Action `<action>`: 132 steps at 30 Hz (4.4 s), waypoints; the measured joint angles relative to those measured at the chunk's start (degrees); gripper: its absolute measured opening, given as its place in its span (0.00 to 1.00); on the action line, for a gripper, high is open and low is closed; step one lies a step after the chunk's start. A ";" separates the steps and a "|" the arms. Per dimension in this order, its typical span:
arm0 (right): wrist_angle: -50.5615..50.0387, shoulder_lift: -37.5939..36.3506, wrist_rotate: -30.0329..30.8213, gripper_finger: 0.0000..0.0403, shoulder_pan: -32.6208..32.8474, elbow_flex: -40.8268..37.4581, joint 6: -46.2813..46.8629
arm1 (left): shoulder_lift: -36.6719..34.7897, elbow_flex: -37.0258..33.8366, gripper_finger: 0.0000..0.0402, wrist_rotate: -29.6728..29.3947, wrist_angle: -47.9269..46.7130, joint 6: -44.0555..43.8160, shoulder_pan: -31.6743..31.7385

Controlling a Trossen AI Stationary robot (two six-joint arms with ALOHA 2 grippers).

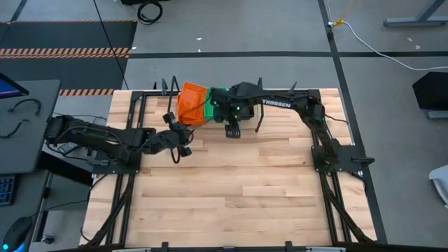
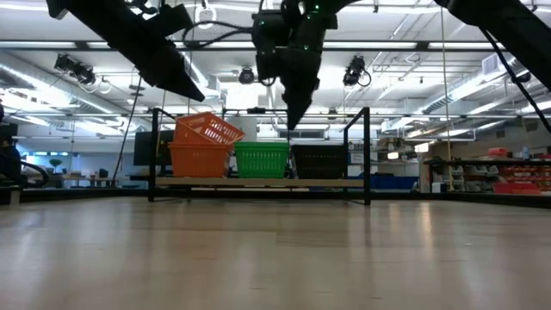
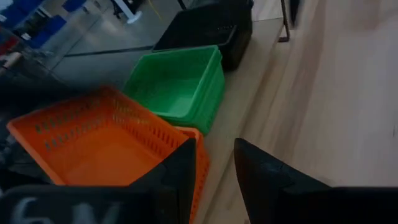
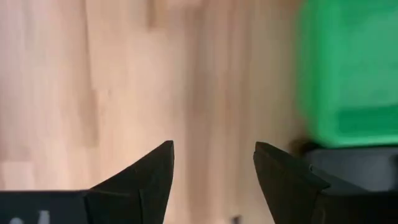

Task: Stack baskets on shelf by color
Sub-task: Stack the orange bin on top of the stacked orange bin on the shelf, then return to Home Position

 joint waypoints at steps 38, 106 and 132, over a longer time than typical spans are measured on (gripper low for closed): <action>68.66 -37.27 -2.69 0.48 10.13 -76.64 16.90 | 29.16 35.58 0.29 4.75 -54.13 10.78 11.00; 71.14 -37.22 -1.17 0.48 13.60 -76.71 16.86 | 31.85 32.94 0.04 9.64 -45.16 -1.45 15.72; 71.18 -37.21 -1.18 0.48 13.60 -76.71 16.46 | 31.83 36.85 0.39 22.09 -44.24 -3.09 20.14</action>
